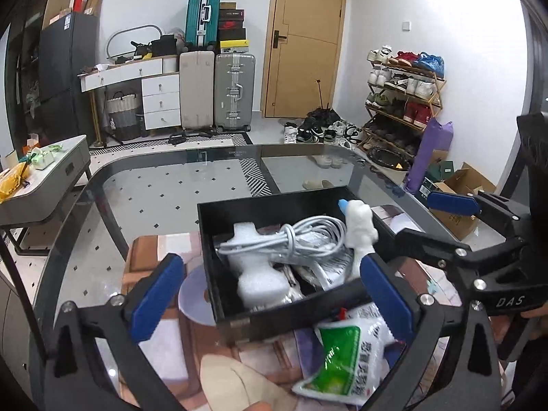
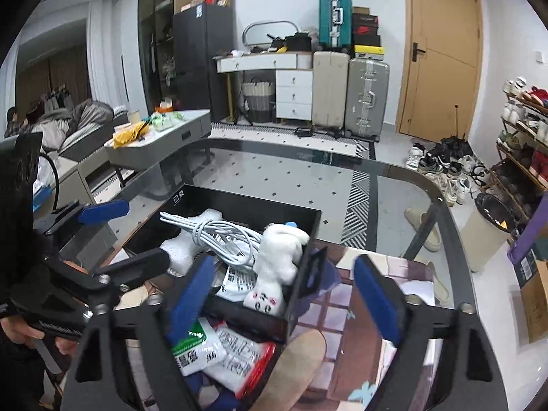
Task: Organize soft objects
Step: 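Move left tool to green medicine packet while right tool approaches white-and-red packet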
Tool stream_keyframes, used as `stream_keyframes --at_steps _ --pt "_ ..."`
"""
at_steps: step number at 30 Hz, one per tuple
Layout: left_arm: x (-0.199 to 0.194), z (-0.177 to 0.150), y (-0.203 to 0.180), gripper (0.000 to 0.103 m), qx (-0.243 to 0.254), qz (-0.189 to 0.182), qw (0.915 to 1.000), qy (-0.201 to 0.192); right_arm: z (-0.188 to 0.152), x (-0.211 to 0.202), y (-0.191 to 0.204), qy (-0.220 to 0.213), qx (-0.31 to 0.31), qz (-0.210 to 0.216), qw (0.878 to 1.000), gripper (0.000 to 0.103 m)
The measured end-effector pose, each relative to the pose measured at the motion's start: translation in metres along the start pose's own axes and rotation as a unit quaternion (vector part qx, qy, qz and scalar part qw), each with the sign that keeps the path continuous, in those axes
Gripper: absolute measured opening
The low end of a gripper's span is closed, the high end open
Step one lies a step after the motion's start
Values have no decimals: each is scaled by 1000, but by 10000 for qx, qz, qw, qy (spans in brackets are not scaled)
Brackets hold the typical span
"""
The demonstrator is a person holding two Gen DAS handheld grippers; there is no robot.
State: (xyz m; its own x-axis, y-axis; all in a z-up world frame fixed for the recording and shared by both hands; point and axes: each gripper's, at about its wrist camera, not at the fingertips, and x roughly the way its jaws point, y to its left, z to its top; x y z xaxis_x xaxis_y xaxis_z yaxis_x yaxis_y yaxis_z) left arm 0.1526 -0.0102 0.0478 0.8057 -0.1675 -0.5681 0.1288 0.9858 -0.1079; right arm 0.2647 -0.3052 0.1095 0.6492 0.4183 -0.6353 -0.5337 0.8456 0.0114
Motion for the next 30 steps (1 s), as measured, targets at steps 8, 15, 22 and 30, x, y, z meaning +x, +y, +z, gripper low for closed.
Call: stream_keyframes --at_steps 8,15,22,30 --pt "-28 -16 3 103 -51 153 9999 -59 -23 -29 5 -177 37 2 9998 102" --pt "-36 -38 -4 103 115 280 9995 94 -47 -41 7 -199 138 51 9997 102" --pt "-35 -56 -4 103 45 223 9995 221 -60 -31 13 15 52 92 9999 102" --pt "-27 -68 -14 103 74 136 9996 248 -72 -22 13 191 59 134 9997 102"
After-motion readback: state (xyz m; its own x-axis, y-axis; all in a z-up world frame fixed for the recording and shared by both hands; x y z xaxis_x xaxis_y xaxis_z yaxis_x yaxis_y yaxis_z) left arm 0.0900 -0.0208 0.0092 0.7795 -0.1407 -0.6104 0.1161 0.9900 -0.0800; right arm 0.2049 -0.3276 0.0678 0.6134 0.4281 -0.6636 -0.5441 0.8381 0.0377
